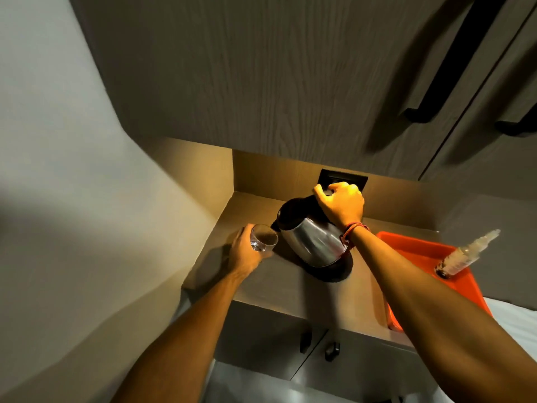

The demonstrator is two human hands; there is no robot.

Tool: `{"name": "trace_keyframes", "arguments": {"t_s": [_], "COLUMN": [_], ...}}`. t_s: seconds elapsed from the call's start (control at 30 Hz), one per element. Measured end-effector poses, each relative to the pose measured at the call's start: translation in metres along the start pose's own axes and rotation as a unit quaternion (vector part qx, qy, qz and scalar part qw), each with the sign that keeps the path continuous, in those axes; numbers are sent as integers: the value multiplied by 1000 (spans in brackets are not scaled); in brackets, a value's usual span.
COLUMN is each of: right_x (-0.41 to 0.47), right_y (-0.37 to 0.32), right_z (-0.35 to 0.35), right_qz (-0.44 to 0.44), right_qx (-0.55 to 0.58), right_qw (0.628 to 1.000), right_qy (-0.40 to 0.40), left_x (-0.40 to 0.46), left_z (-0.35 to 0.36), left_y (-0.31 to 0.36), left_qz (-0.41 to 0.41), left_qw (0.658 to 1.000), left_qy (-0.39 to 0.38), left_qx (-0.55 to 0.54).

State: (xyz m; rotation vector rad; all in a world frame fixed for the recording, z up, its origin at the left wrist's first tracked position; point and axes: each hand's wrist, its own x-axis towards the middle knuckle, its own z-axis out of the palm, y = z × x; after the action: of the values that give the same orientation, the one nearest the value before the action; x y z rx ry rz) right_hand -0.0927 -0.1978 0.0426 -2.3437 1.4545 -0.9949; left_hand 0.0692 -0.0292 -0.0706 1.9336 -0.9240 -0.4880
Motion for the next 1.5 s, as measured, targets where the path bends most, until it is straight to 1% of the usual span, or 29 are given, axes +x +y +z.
{"name": "trace_keyframes", "arguments": {"t_s": [0.07,0.17,0.23,0.3,0.47,0.73,1.03,1.2,1.37,1.5], "right_x": [1,-3,-2,-2,-6,-7,-7,-10,-12,-10], "right_y": [-18,-46,-56,-64,-77,-89,-90,-94,-93,-89], "right_z": [6,13,17,21,24,25,22,18,16,15], "right_qz": [-62,-161,-204,-225,-244,-282,-326,-352,-363,-364], "right_qx": [-40,-116,-150,-169,-197,-224,-216,-211,-207,-210], "right_qw": [997,980,967,958,947,930,918,910,908,906], "right_qy": [-15,-11,-31,-53,-74,-70,-68,-55,-40,-44], "left_x": [-1,-3,-4,-6,-8,-11,-10,-13,-13,-14], "left_z": [-7,-16,-20,-24,-31,-34,-32,-33,-33,-33], "left_y": [-3,-7,-7,-8,-8,-9,-12,-13,-8,-5], "left_qz": [11,34,50,53,61,62,64,64,64,65], "left_qw": [1000,999,999,998,998,997,997,996,997,996], "left_qy": [-3,-3,0,-1,-22,-23,-44,-51,-39,-39], "left_qx": [-1,3,9,18,26,38,31,34,33,38]}}
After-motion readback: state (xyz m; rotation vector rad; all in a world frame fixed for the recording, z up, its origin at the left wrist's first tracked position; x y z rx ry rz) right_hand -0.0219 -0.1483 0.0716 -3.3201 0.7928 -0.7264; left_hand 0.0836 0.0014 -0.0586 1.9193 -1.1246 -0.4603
